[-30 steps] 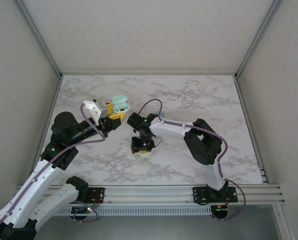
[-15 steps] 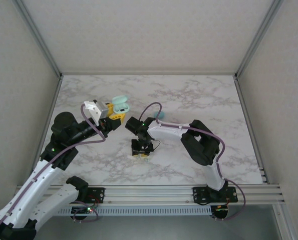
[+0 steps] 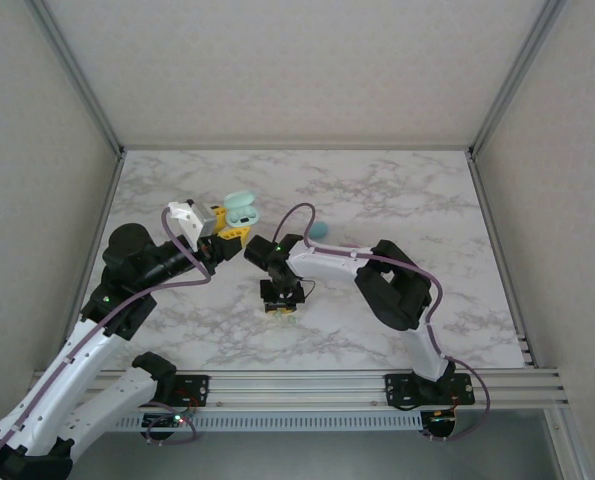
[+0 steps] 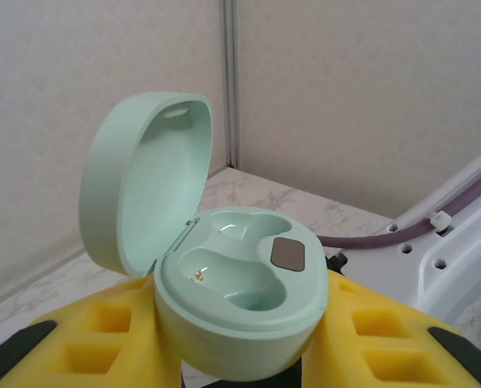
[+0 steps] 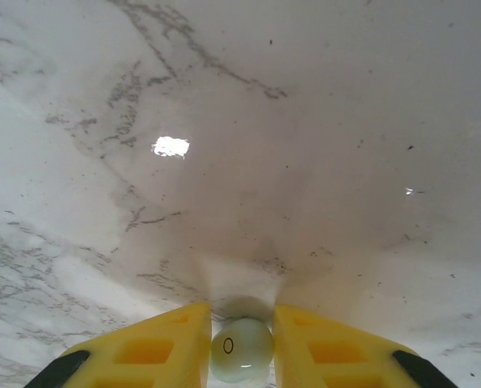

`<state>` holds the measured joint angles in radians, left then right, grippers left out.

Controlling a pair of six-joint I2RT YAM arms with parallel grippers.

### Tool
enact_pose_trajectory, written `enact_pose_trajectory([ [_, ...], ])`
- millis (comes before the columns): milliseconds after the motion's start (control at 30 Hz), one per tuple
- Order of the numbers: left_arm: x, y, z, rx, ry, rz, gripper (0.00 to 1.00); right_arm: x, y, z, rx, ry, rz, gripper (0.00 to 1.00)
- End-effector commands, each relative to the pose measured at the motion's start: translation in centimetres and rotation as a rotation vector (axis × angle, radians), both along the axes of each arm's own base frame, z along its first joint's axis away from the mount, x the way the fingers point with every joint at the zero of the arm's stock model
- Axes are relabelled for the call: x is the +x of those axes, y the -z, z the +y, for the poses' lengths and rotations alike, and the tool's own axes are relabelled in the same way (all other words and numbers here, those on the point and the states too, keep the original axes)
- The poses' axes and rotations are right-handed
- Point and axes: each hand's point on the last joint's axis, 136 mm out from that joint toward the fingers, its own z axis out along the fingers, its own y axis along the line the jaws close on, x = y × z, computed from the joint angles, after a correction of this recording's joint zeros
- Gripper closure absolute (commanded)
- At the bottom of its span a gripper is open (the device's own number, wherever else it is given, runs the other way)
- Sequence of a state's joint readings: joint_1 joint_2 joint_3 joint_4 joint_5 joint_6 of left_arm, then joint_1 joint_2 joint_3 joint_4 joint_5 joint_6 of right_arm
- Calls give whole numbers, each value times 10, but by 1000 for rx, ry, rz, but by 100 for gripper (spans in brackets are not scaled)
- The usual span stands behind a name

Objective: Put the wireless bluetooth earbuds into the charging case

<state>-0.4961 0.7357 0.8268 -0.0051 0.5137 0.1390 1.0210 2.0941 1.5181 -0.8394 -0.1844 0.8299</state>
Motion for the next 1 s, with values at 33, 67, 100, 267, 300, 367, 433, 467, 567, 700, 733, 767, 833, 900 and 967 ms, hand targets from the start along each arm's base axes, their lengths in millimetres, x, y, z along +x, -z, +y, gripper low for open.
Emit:
enact_pose_trajectory([
  [33,-2,-6,0,-3,3,-26,71,-6,5,6,-26,-45,-11,72],
  [67,-2,-6,-1,-3,3,-26,71,-6,5,6,-29,-51,-13,73],
  [100,-2,-6,-1,-2,3,-25,71,-6,4,7,-35,-62,-16,74],
  [267,-2,-6,-1,-3,6,-24,71,-9,4,9,-47,-89,-17,75],
  [300,-2,-6,-1,-3,6,-24,71,-9,4,9,-49,-94,-18,75],
  [367,-2,-6,-1,-5,6,-22,71,-9,5,8,-57,-102,-25,74],
  [433,-2,-6,-1,-4,6,-22,71,-9,4,7,-63,-104,-25,71],
  [467,-2,-6,-1,-4,6,-22,71,-9,3,6,-66,-101,-28,70],
  [567,-1,-5,-1,-4,6,-19,71,-9,1,5,-70,-83,-33,70],
  [700,-1,-6,-2,-2,7,-21,71,-8,0,4,-64,-29,-39,67],
  [733,-1,-6,-2,-3,8,-22,71,-8,1,4,-61,-20,-41,68],
  [767,-1,-5,-2,-1,11,-18,71,-8,2,3,-65,-14,-42,68],
  [833,-1,-4,-3,0,12,-16,71,-8,3,3,-67,-2,-44,70],
  [900,-1,-4,-3,1,14,-14,71,-8,3,4,-59,6,-42,74],
  [967,0,-4,-3,1,14,-15,71,-8,1,6,-53,10,-46,74],
])
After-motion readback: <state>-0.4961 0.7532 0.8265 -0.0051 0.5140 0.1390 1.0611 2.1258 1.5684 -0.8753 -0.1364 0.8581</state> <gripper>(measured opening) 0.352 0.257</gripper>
